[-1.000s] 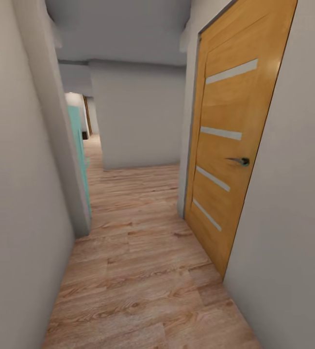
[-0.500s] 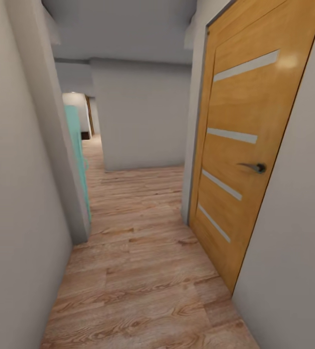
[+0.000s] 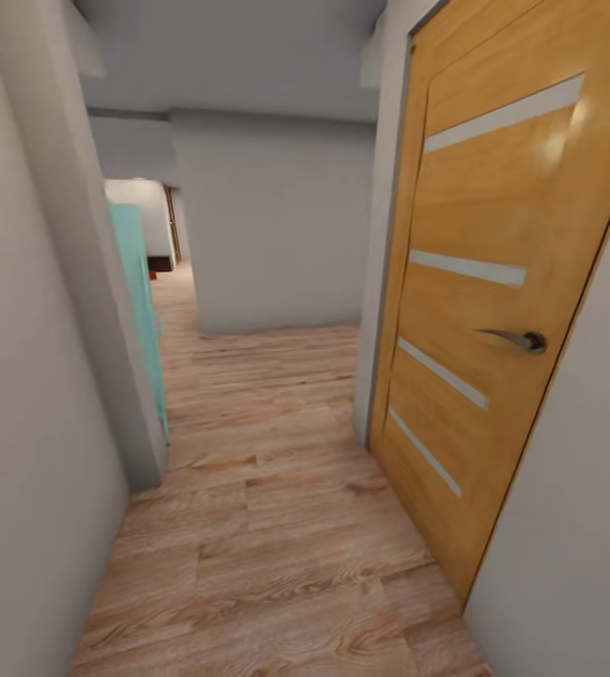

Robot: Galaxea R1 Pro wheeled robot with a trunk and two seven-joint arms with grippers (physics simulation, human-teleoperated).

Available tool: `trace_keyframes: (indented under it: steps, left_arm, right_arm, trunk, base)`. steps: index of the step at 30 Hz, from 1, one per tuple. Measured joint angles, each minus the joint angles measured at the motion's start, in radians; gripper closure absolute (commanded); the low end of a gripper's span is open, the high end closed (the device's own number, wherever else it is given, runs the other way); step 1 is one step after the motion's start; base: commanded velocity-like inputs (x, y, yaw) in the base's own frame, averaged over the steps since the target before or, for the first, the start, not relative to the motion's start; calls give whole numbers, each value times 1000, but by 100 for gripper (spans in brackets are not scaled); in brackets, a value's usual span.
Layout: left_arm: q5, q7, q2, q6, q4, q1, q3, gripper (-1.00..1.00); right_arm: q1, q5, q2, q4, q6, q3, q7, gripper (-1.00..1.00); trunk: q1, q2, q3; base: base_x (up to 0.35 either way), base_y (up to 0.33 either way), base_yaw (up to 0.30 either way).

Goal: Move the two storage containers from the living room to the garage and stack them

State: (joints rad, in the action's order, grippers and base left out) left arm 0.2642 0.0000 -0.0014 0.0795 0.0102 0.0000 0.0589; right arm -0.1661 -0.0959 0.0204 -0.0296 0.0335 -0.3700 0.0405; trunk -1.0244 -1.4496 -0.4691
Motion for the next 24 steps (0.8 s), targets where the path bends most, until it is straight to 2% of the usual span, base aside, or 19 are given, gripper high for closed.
trace_keyframes:
  steps: [13, 24]
  left_arm:
    - [1, 0, 0, -1, 0, 0, 0, -100]
    - [1, 0, 0, -3, 0, 0, 0, -100]
  right_arm:
    - [0, 0, 0, 0, -4, 0, 0, -100]
    - [0, 3, 0, 0, 0, 0, 0, -100]
  trunk:
    - [0, 0, 0]
    - [0, 0, 0]
  base:
    - [321, 0, 9]
    - [321, 0, 256]
